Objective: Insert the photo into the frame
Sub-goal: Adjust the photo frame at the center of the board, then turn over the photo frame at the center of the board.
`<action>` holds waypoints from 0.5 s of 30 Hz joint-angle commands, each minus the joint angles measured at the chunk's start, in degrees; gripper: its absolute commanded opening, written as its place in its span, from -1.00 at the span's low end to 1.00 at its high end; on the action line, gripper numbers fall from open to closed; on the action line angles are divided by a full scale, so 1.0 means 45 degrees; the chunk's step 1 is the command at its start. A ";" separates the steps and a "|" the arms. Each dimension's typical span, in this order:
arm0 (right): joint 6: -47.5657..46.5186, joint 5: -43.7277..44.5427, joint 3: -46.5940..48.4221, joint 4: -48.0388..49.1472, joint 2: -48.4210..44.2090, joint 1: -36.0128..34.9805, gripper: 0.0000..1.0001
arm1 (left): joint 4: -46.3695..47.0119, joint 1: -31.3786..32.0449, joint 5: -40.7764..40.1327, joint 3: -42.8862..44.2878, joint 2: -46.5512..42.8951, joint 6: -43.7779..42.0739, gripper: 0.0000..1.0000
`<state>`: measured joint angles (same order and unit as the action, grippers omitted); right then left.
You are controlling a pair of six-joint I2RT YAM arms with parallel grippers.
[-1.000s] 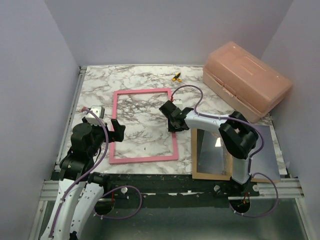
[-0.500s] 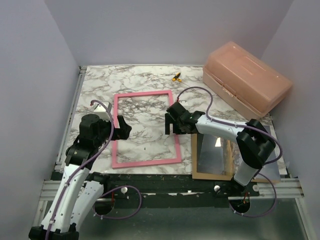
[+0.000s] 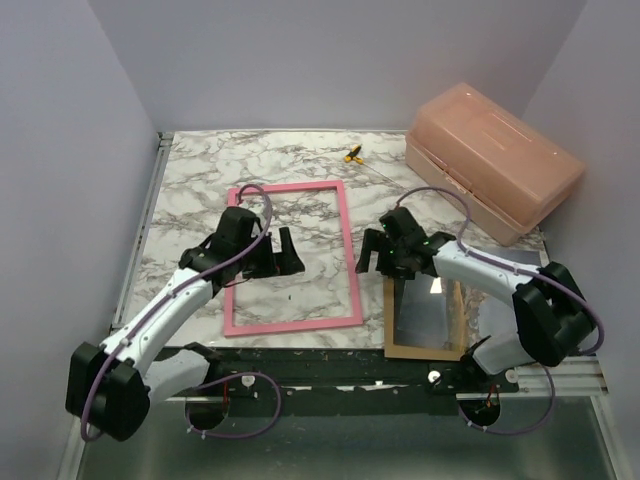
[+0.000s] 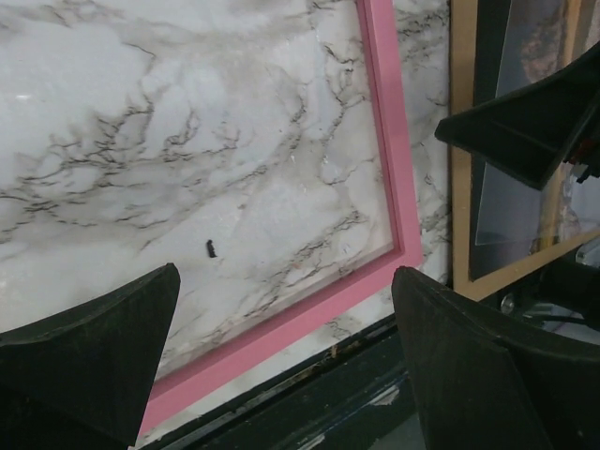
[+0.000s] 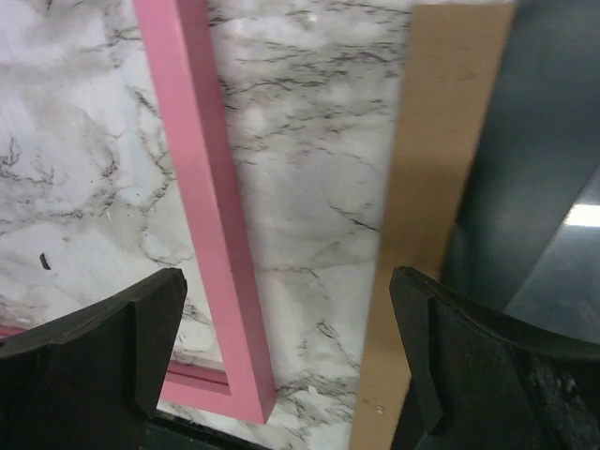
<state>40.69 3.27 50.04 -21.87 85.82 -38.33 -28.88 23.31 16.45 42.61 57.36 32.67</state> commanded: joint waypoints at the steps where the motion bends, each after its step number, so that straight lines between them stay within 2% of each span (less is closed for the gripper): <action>1: 0.0158 -0.2330 -0.0973 0.0601 -0.1392 0.1654 1.00 | 0.1051 0.1258 0.0478 0.0994 0.1911 0.1484 0.97; 9: -0.0033 -0.3623 -0.1868 -0.0062 -0.3219 0.3162 1.00 | 0.0687 0.3718 -0.0325 0.4032 0.6172 0.2340 0.83; 15: -0.0057 -0.3389 -0.2314 -0.0622 -0.3920 0.3440 1.00 | -0.0371 0.4566 -0.1652 0.6166 0.8741 0.2592 0.71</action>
<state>40.66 -10.50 41.34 -21.71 70.41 -23.51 -26.44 41.85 14.50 64.86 91.44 42.30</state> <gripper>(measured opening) 0.996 0.889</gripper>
